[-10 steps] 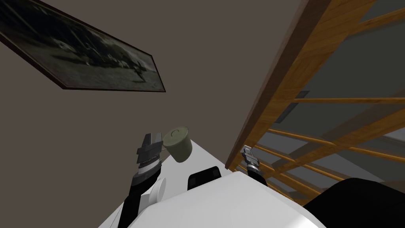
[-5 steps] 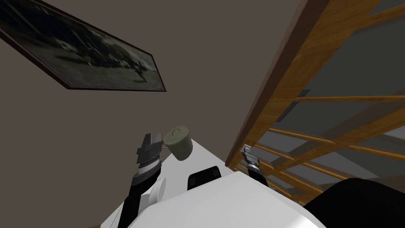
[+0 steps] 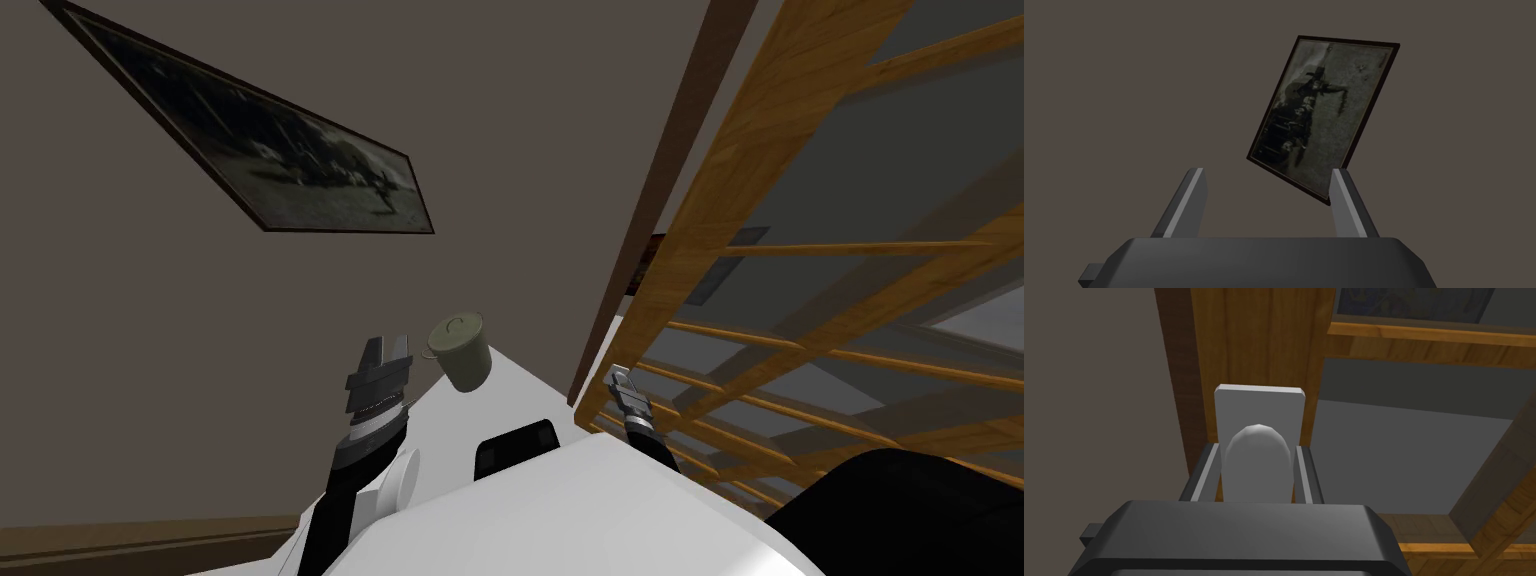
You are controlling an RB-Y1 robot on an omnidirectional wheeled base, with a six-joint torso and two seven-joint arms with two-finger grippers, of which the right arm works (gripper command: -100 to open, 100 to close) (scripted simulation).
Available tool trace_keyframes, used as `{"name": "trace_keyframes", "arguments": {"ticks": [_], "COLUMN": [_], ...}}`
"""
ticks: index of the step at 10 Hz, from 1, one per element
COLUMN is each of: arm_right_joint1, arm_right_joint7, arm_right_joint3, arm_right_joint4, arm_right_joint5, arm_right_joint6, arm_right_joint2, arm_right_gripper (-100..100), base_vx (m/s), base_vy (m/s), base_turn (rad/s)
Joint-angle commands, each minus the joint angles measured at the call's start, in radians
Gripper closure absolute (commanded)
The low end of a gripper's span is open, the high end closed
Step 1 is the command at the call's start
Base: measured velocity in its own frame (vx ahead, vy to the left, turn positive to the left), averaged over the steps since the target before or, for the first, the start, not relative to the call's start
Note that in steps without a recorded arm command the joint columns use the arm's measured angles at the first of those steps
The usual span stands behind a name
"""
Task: Pull the door open
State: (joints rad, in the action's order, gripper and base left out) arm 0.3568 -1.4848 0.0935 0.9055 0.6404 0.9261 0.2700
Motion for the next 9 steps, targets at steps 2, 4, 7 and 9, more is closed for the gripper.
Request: {"name": "trace_keyframes", "arguments": {"ticks": [2,4,7,9], "arm_right_joint1": [-0.004,0.007,0.02,0.031], "arm_right_joint7": [-0.037,-0.039,-0.058,-0.073], "arm_right_joint3": [-0.043,-0.052,-0.087,-0.116], "arm_right_joint4": [-0.009,0.003,0.014,0.023], "arm_right_joint5": [-0.026,-0.033,-0.056,-0.076], "arm_right_joint6": [0.011,0.013,0.025,0.035], "arm_right_joint2": [0.017,0.02,0.03,0.038], "arm_right_gripper": [100,100,100,100], "base_vx": [-0.199,-0.127,-0.218,-0.256], "base_vy": [-0.002,-0.001,0.014,0.025], "base_turn": [0.063,0.047,0.064,0.066]}}
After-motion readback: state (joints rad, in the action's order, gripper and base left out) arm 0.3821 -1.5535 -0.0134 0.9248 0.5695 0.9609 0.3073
